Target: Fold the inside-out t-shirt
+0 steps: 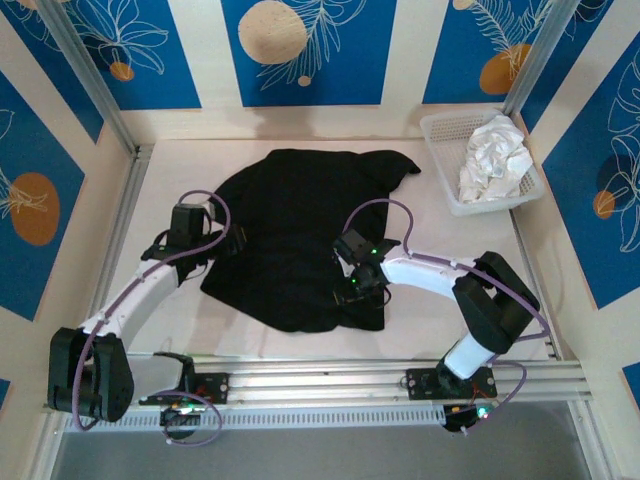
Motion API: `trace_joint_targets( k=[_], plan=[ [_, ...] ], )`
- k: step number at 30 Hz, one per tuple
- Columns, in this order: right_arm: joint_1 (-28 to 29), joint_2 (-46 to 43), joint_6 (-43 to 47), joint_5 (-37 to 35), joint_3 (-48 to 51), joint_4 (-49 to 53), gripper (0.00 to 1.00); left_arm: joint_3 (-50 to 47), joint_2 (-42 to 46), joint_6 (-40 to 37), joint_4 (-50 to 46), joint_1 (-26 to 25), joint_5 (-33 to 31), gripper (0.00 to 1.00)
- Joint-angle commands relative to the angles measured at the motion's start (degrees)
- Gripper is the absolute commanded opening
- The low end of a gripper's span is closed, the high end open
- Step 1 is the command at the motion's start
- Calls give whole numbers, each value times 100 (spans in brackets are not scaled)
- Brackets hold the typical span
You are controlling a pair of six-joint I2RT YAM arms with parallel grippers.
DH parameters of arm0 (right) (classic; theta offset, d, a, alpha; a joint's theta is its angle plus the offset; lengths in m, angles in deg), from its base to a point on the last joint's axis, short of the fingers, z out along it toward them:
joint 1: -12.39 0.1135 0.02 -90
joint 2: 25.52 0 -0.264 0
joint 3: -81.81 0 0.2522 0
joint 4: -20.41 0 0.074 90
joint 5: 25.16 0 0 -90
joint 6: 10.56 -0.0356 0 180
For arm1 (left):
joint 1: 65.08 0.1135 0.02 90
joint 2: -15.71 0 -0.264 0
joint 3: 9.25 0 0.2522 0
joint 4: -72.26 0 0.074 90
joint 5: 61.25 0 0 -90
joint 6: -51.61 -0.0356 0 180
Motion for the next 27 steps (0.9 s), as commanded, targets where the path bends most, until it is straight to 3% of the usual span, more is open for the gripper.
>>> trace_joint_targets(
  k=[1,5,11,19,27],
  plan=[
    [-35,77,-62,200,47,-56,14,-124,66,-18,56,-50,42,82],
    [-95,-142,-29,224,67,-26,0,-143,98,-28,11,-50,72,82],
    [-317,-1004,-18,372,294,63,0,-169,194,8,1,-44,139,82],
    [-846,-1707,8,1125,390,130,0,-246,306,61,-73,-62,225,82],
    [-2081,-2207,-785,2451,307,-1331,0,-497,795,94,-539,-280,-113,82]
  ],
)
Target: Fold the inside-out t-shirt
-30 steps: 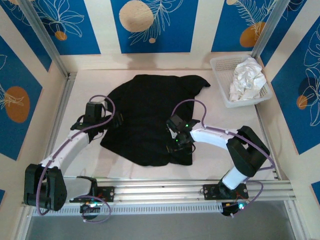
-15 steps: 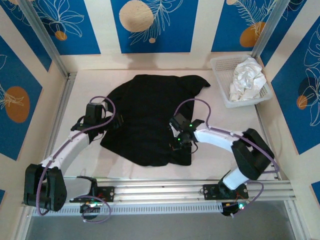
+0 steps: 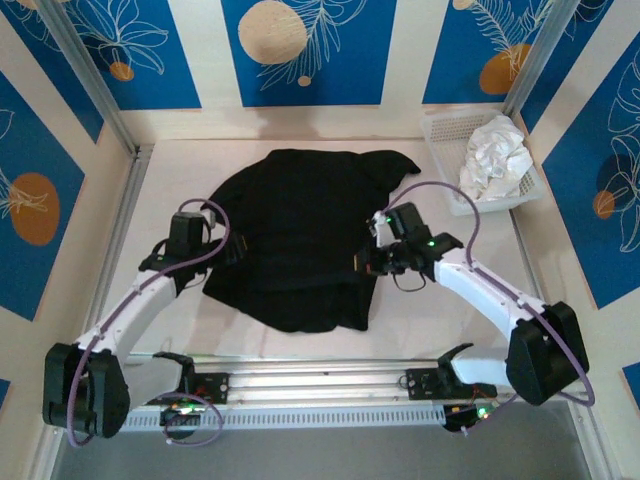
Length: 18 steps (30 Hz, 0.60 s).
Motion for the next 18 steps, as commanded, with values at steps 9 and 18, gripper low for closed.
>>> trace_joint_targets(
  k=[9,18],
  plan=[
    [-885,-14,-1037,864,-202,-1605,0,-633,715,435,-931,-1112,-549,73],
    [-928,170,-952,911,-157,-1671,0,-1199,466,725,-725,-1572,-464,57]
  ],
)
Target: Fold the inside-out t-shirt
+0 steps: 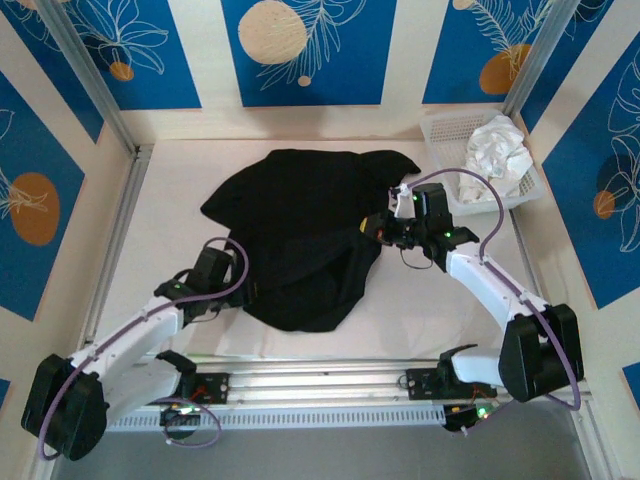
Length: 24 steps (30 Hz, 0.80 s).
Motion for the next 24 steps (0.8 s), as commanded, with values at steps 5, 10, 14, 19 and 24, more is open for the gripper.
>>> trace_joint_targets(
  k=[5,10,14,19,24],
  plan=[
    [-31,-6,36,136,-67,-40,0,-175,-514,33,377,-72,-101,47],
    [-96,-135,136,33,-39,95,0,-233,-719,91,520,-77,27,37],
    [-239,-215,123,29,-27,56,0,-287,-711,103,492,-79,-90,20],
    [-742,-529,134,66,-249,113,0,-142,-478,41,239,0,-532,0],
    [-1511,-1029,-82,18,-801,-76,0,627,147,-240,-16,323,-1214,0]
  ],
)
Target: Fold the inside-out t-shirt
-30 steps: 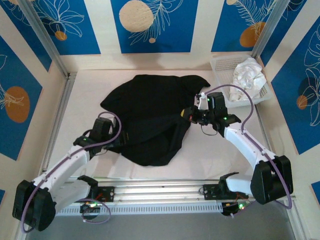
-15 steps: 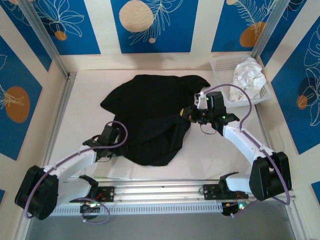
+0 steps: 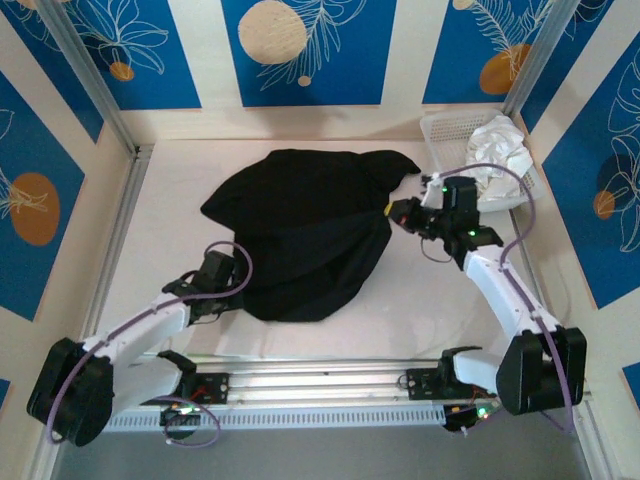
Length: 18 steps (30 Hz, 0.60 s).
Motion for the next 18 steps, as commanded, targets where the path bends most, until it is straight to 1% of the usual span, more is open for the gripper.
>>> trace_joint_targets(
  k=[1,3,6,9,12,18],
  plan=[
    [-477,-562,-152,-82,-597,-284,0,922,463,-321,-216,257,-821,0],
    [-707,-764,-214,-285,-805,-378,0,1445,585,-529,-274,383,-1092,0],
    [-954,-909,-209,-359,-1232,-349,0,2228,618,-932,-249,454,-1351,0],
    [-988,-951,-50,-402,-1715,-180,0,2996,492,-1278,-234,454,-1475,0],
    [-994,-1019,184,-320,-2173,61,0,3672,482,-1465,-218,455,-1448,0],
    [-990,-1454,687,-228,-3119,812,0,4928,871,-1652,-165,446,-1097,0]
  ],
)
